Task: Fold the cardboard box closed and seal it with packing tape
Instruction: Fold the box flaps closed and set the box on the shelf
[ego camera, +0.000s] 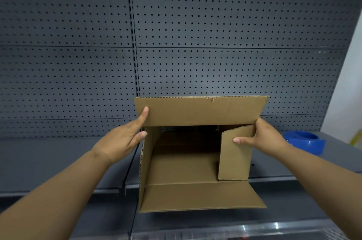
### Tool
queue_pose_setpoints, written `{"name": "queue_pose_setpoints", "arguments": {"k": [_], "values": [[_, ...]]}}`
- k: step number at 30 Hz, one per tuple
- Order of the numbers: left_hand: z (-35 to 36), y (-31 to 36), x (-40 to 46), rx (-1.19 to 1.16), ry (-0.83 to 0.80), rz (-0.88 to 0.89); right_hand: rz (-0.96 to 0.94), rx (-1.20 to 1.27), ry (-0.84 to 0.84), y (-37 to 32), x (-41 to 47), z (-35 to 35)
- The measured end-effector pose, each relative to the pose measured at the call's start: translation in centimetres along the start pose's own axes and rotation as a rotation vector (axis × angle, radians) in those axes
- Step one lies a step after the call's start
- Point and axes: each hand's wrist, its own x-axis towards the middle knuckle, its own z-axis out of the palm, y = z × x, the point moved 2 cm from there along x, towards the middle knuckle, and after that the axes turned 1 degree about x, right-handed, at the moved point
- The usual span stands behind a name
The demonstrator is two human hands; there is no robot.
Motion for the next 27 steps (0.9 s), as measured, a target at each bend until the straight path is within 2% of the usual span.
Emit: {"name": "queue_pose_setpoints", "arguments": {"k": [3, 7, 12, 15, 27], "values": [[0.0, -0.1, 0.1, 0.017, 0.003, -0.006, -0.023, 0.038, -0.064, -0.2, -0.4, 0.0], [-0.7, -0.1, -0.1, 0.016, -0.035, 0.025, 0.003, 0.053, -0.025, -0.1, -0.2, 0.1], [-1.3, -0.9, -0.1, 0.22, -0.224, 0.052, 0.014, 0.038, -0.007, -0.2, -0.1, 0.2], [-2.1, -0.7, -0.2, 0.294, -0.266, 0.03, 0.01, 0.032, -0.021, -0.4, -0.2, 0.4], [-1.8, -0.5, -0.9, 0.199, -0.146, -0.094, -0.005, 0.005, 0.004, -1.4, -0.2, 1.8]]}}
